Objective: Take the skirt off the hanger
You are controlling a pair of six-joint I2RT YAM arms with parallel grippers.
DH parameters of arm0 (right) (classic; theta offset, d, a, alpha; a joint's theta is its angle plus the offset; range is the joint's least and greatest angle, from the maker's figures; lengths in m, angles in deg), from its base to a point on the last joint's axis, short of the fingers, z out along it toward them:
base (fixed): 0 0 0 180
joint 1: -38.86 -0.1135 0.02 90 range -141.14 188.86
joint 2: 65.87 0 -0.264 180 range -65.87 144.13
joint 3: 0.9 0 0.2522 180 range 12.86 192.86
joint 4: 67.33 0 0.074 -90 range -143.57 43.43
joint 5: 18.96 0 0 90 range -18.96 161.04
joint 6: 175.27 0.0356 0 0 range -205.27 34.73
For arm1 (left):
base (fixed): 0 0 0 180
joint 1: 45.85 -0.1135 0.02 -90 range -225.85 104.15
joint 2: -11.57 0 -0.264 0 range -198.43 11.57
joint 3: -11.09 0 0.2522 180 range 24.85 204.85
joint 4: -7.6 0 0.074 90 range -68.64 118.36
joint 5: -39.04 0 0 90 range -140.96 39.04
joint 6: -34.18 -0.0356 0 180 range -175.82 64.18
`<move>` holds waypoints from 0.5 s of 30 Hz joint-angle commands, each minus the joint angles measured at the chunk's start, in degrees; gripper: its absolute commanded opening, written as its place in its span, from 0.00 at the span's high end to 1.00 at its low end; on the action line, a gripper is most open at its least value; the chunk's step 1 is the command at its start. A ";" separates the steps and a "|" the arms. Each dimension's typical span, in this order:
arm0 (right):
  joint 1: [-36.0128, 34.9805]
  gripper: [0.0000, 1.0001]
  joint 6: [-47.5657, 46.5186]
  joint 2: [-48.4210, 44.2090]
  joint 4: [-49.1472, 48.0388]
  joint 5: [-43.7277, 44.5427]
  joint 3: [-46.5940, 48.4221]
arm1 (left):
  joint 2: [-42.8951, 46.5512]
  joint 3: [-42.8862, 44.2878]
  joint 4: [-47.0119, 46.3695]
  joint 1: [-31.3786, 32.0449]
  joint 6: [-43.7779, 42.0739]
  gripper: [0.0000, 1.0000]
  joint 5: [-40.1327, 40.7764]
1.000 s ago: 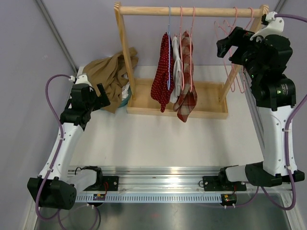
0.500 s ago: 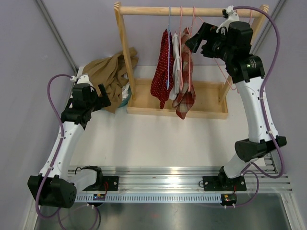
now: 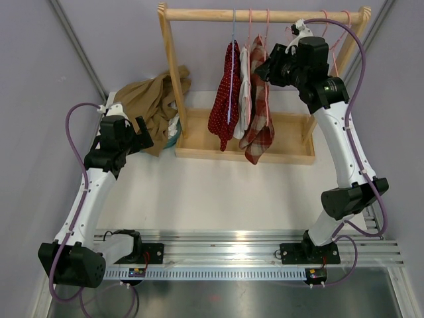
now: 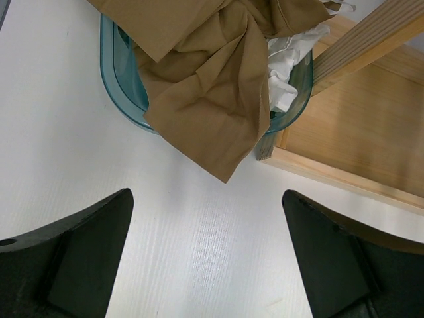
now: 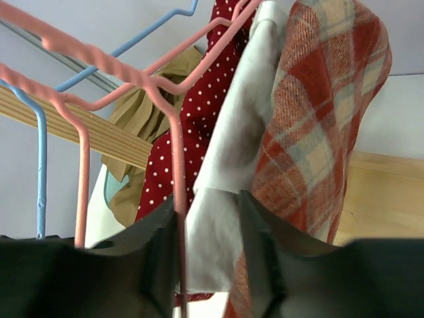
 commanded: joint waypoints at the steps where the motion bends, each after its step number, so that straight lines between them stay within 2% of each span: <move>1: -0.41 0.59 -0.59 -0.62 -2.44 1.70 -0.36 | 0.87 2.11 -0.70 0.26 0.38 0.01 -1.62; 2: -0.50 0.72 -0.68 -0.44 -2.27 1.88 -0.36 | 0.87 2.11 -0.78 0.26 0.38 0.01 -1.62; 3: -0.41 0.94 -0.77 -0.53 -2.35 2.14 -0.36 | 0.87 2.02 -0.78 0.26 0.29 0.01 -1.62; 4: -0.50 1.00 -0.77 -0.53 -2.18 2.49 -0.19 | 0.87 1.94 -0.78 0.26 0.29 0.01 -1.62; 7: -0.41 1.00 -1.21 -0.26 -1.56 2.76 1.65 | 0.95 1.76 -1.05 0.26 -0.06 0.01 -2.32; 11: -0.50 1.00 -2.61 1.14 2.91 3.37 11.11 | 2.62 1.67 -2.54 2.18 -1.90 0.01 -1.98; 15: -0.41 1.00 -3.49 0.97 5.65 4.78 17.91 | 5.17 7.11 -0.96 14.03 -6.21 0.01 8.12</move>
